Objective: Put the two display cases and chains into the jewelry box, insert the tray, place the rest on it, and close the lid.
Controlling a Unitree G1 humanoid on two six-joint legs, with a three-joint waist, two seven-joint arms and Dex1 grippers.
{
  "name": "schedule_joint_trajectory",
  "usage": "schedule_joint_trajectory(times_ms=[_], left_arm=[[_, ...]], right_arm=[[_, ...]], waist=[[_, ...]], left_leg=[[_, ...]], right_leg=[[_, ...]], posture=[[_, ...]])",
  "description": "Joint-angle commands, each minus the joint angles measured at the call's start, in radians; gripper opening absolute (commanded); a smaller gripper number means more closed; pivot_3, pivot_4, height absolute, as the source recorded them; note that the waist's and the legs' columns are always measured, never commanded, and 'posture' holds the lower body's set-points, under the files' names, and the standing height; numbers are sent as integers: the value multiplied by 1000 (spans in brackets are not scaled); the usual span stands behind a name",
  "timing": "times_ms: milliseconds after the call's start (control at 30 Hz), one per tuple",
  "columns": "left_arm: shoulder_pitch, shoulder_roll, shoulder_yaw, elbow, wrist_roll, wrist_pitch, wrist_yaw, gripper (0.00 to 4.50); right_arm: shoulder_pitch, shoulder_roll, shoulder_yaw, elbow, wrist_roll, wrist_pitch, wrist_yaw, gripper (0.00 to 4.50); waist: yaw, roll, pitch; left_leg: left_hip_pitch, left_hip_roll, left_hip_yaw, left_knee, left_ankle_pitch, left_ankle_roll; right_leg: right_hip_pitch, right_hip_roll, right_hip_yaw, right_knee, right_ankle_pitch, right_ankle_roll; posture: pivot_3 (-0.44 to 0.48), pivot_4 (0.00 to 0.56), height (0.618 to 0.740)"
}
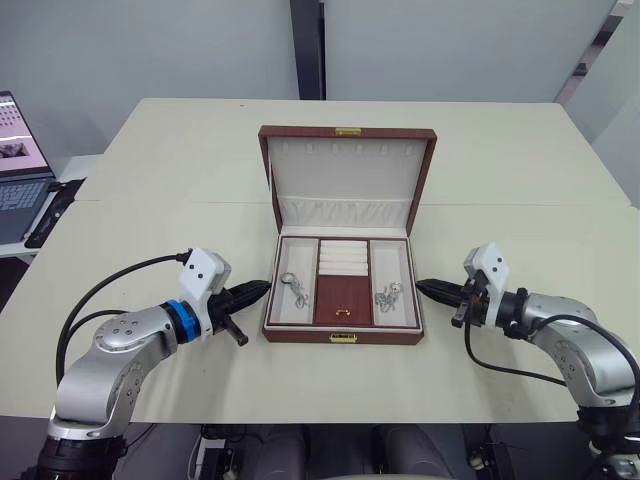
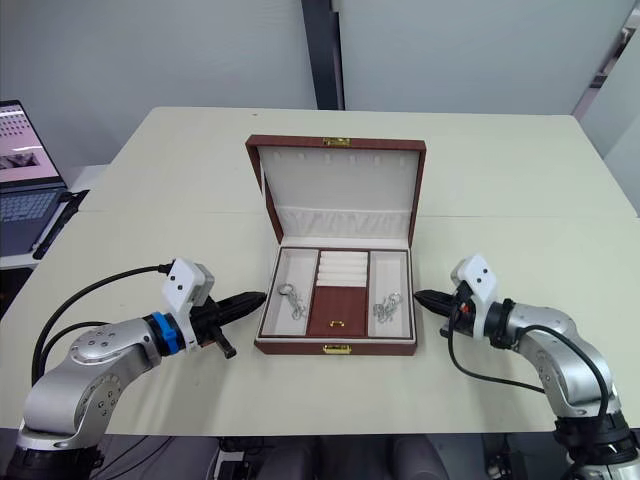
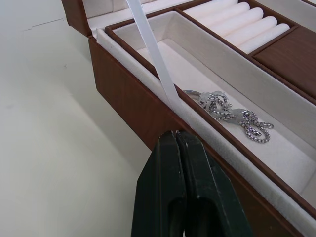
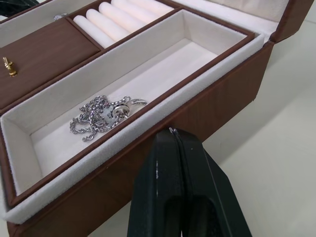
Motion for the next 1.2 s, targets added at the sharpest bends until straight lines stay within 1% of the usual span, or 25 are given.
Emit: schedule_joint_trajectory(times_ms=[33, 333, 567, 633, 733, 767, 867, 900, 1033, 1100, 1167, 1200], left_arm=[[16, -4, -55, -79, -62, 16, -60, 25], [31, -1, -40, -82, -68, 13, -59, 25], [29, -3, -38, -78, -66, 10, -56, 25], [29, -12, -19, -64, -60, -11, -48, 25], [53, -12, 9, -42, -26, -94, -58, 25], [63, -17, 27, -37, -26, -120, -57, 25], [120, -48, 146, -86, -87, -211, -73, 25], [139, -57, 169, -103, -98, -229, -74, 25], [292, -92, 287, -263, -216, -288, -116, 25], [344, -90, 311, -312, -245, -293, -116, 25], [429, -83, 414, -404, -356, -280, -103, 25], [461, -81, 448, -436, -396, -275, -94, 25]], right_arm=[[12, 21, 59, -89, 65, 14, 43, 0], [-16, 31, 42, -50, 39, -10, 27, 0], [-4, 25, 42, -52, 38, -9, 28, 0], [1, 25, 33, -53, 38, -9, 21, 0], [4, 29, -1, -40, 41, -21, 9, 0], [4, 30, -16, -31, 44, -26, 9, 0], [-10, 16, -80, 32, 51, -52, 19, 0], [-14, 11, -90, 50, 50, -64, 24, 0], [-91, -13, -116, 188, 42, -130, 66, 0], [-123, -21, -120, 248, 38, -163, 90, 0], [-210, -29, -106, 360, 9, -220, 122, 0], [-241, -31, -101, 402, -2, -242, 135, 0]], waist=[[-1, 0, 0], [-3, 0, 0], [-3, 0, 0], [-3, 0, 0], [-3, 0, 0], [-3, 0, 0], [-2, 0, 0], [-2, -1, 0], [-1, -1, 1], [0, -1, 1], [-2, -1, 1], [-6, -1, 1]], left_leg=[[0, 0, 0, 0, 0, 0], [2, 0, 1, 0, 0, 0], [2, 0, 1, 0, 0, 0], [2, 0, 1, 0, 0, 0], [2, 0, 1, 0, 0, 0], [2, 0, 1, 0, 0, 0], [1, 1, 1, 0, 0, 0], [1, 0, 1, 0, 0, 0], [1, 0, 1, 0, 0, 0], [2, 0, 2, 0, 0, 0], [2, 0, 1, 0, 0, 0], [2, 1, 1, 0, 0, 0]], right_leg=[[0, 0, 0, 0, 0, 0], [1, 1, 1, 0, 0, 0], [1, 1, 1, 0, 0, 0], [1, 1, 1, 0, 0, 0], [1, 1, 1, 0, 0, 0], [1, 1, 1, 0, 0, 0], [1, 1, 1, 0, 0, 0], [1, 0, 1, 0, 0, 0], [1, 0, 1, 0, 0, 0], [1, 0, 1, 0, 0, 0], [2, 0, 1, 0, 0, 0], [2, 0, 1, 0, 0, 0]], posture=[[0, 150, 740], [0, 150, 740], [0, 150, 740], [0, 150, 740], [0, 150, 740], [0, 150, 740], [0, 150, 740], [0, 150, 740], [0, 150, 740], [0, 150, 740], [0, 150, 740], [0, 150, 740]])
